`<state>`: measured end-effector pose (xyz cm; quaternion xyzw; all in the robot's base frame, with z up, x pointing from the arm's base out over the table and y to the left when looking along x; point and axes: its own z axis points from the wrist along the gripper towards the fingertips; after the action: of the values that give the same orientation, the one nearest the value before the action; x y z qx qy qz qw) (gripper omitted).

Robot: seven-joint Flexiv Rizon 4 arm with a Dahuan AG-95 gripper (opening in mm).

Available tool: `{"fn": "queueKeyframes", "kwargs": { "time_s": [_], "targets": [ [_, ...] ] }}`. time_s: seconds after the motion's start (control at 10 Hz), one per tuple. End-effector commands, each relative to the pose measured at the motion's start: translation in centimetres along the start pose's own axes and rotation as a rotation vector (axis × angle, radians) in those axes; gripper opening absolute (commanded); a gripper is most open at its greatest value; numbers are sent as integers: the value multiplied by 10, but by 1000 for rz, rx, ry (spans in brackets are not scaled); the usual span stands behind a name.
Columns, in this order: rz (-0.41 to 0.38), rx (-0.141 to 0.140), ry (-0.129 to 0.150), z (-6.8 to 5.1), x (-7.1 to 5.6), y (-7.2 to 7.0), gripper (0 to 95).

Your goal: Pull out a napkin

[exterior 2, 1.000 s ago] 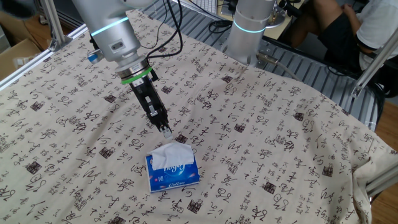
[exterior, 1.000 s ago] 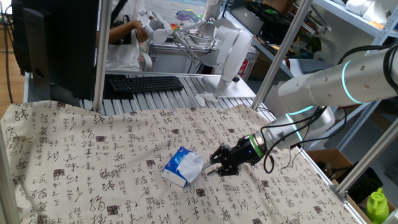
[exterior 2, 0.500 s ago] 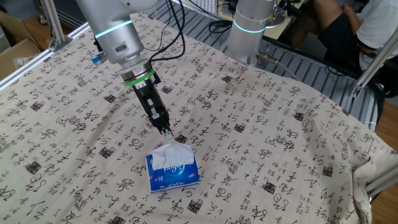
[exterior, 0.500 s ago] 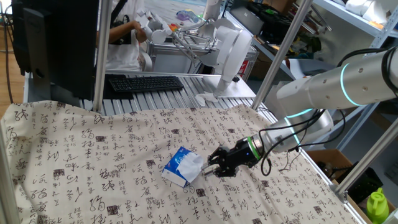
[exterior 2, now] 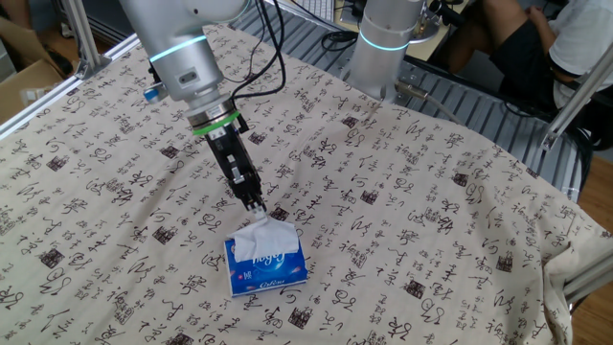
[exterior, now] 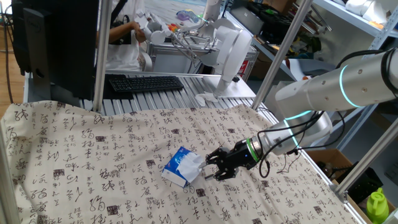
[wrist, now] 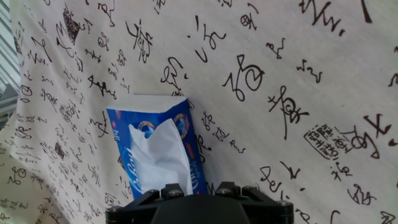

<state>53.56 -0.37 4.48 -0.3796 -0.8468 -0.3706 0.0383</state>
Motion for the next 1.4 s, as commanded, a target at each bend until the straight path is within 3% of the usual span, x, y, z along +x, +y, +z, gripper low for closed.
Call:
{"fn": "queueKeyframes", "kwargs": {
  "time_s": [0.1, 0.5, 0.6, 0.7, 1.4],
  "targets": [
    [-2, -7, -1, 0, 0, 1, 380],
    [2, -16, -4, 1, 0, 3, 380],
    [3, -24, -6, 3, 0, 3, 380],
    [11, -51, -4, 3, 0, 4, 380],
    [20, -49, -8, 2, 1, 8, 380]
  ]
}}
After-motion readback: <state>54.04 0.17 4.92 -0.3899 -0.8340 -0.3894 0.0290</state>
